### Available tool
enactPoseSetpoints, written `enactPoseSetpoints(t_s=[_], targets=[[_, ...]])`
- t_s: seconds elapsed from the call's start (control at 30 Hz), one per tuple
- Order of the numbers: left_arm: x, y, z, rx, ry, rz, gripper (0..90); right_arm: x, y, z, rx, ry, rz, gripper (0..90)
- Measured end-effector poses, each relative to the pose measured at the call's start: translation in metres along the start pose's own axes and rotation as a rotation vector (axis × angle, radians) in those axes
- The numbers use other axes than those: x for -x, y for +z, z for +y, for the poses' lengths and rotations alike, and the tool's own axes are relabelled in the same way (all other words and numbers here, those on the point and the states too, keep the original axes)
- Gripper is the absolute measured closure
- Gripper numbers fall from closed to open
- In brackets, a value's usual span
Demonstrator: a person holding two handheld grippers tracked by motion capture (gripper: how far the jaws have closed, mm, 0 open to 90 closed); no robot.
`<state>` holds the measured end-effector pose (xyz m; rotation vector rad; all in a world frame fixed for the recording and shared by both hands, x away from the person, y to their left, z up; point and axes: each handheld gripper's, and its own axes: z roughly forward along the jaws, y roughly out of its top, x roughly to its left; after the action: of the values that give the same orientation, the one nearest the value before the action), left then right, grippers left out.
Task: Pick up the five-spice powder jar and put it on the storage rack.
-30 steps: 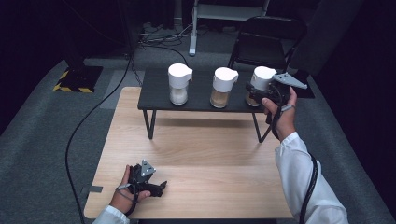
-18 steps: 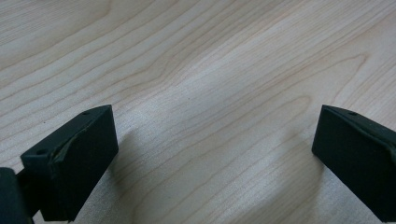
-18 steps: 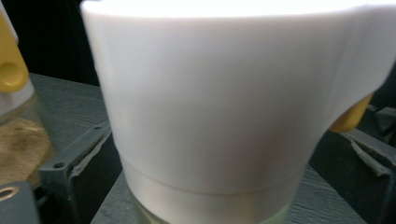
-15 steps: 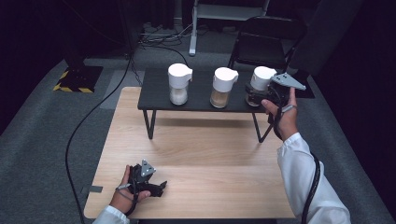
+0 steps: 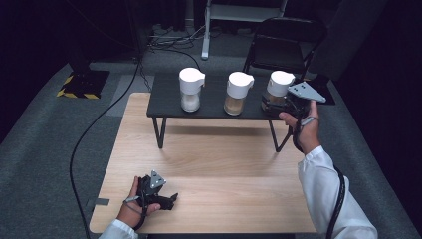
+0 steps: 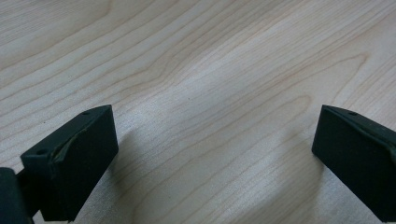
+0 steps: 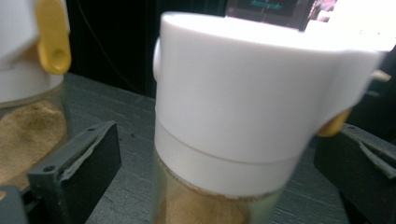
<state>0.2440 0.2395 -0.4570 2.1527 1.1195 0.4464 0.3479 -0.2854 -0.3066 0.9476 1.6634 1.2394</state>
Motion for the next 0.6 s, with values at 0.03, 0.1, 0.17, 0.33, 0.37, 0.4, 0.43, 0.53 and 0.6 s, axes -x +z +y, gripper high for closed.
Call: enactPoseSetpoints(t_s=[0.03, 0.1, 0.17, 0.33, 0.37, 0.4, 0.43, 0.53, 0.6], targets=[[0.0, 0.0, 0.0, 0.0, -0.001, 0.0, 0.2, 0.0, -0.002, -0.001, 0.002, -0.008, 0.001, 0.3], [0.0, 0.0, 0.0, 0.0, -0.001, 0.001, 0.2, 0.0, -0.006, -0.003, 0.008, -0.011, 0.004, 0.3], [0.0, 0.0, 0.0, 0.0, -0.002, 0.0, 0.2, 0.002, -0.01, -0.005, 0.007, -0.005, 0.015, 0.4], [0.0, 0.0, 0.0, 0.0, 0.0, 0.0, 0.2, 0.004, -0.021, -0.011, 0.018, 0.004, 0.04, 0.3], [0.0, 0.0, 0.0, 0.0, 0.0, 0.001, 0.2, 0.003, -0.024, -0.012, 0.021, -0.006, 0.043, 0.3], [0.0, 0.0, 0.0, 0.0, -0.001, 0.001, 0.2, 0.002, -0.026, -0.013, 0.023, -0.022, 0.042, 0.3], [0.0, 0.0, 0.0, 0.001, -0.001, 0.001, 0.2, 0.001, -0.028, -0.014, 0.025, -0.031, 0.042, 0.3], [0.0, 0.0, 0.0, 0.0, -0.001, 0.001, 0.2, -0.002, -0.032, -0.017, 0.029, -0.057, 0.044, 0.3], [0.0, 0.0, 0.0, 0.0, -0.001, 0.001, 0.2, -0.004, -0.037, -0.02, 0.037, -0.072, 0.045, 0.3]])
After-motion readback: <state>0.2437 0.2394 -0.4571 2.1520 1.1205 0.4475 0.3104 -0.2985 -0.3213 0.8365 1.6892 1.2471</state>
